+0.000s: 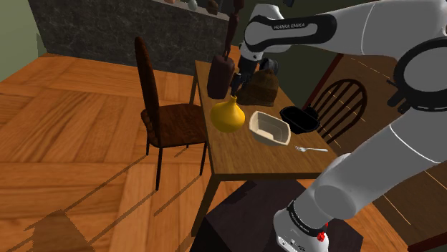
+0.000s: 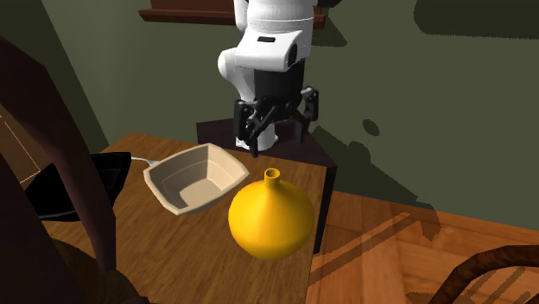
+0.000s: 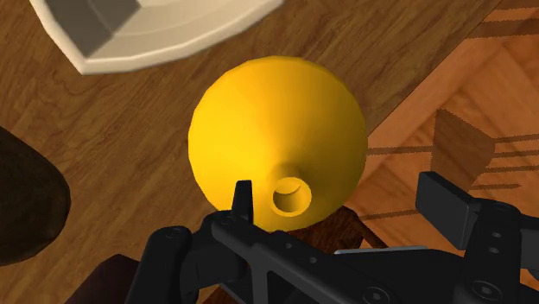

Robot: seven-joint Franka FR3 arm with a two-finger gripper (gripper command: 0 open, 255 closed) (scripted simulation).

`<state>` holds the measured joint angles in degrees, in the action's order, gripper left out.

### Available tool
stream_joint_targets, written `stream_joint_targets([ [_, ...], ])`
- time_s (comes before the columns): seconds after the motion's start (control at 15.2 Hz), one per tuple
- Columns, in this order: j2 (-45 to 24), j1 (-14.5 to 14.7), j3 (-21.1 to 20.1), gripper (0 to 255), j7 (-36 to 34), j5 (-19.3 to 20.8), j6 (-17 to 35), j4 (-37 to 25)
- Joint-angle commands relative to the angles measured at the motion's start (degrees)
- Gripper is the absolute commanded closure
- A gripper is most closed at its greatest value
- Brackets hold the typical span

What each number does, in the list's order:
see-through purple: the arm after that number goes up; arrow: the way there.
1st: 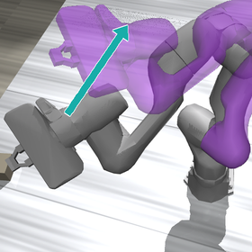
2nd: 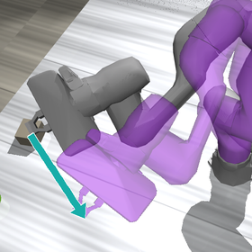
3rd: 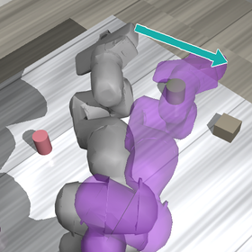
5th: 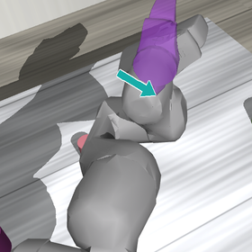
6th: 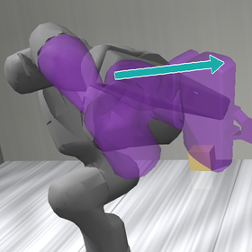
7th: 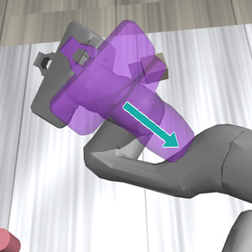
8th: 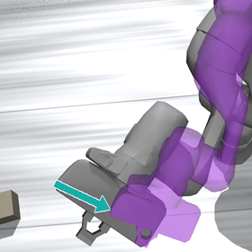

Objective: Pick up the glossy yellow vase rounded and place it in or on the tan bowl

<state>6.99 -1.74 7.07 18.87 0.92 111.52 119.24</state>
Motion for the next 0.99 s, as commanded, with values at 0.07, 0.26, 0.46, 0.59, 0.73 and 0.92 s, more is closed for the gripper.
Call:
stream_joint_targets([
  [0.07, -6.76, -0.54, 1.05, 0, 2.83, -1.69, 0.69, -5.57],
  [0.26, -7.35, -0.62, 1.03, 0, 2.96, -1.81, 2.2, -4.63],
  [0.46, -7.97, -0.62, 1.02, 0, 3.04, -1.93, 4.44, -3.0],
  [0.59, -8.58, -0.62, 1.02, 0, 3.12, -2.04, 6.36, -1.69],
  [0.73, -8.58, -0.62, 1.02, 0, 3.12, -2.04, 6.36, -1.68],
  [0.92, -8.58, -0.62, 1.02, 0, 3.12, -2.04, 6.36, -1.69],
])
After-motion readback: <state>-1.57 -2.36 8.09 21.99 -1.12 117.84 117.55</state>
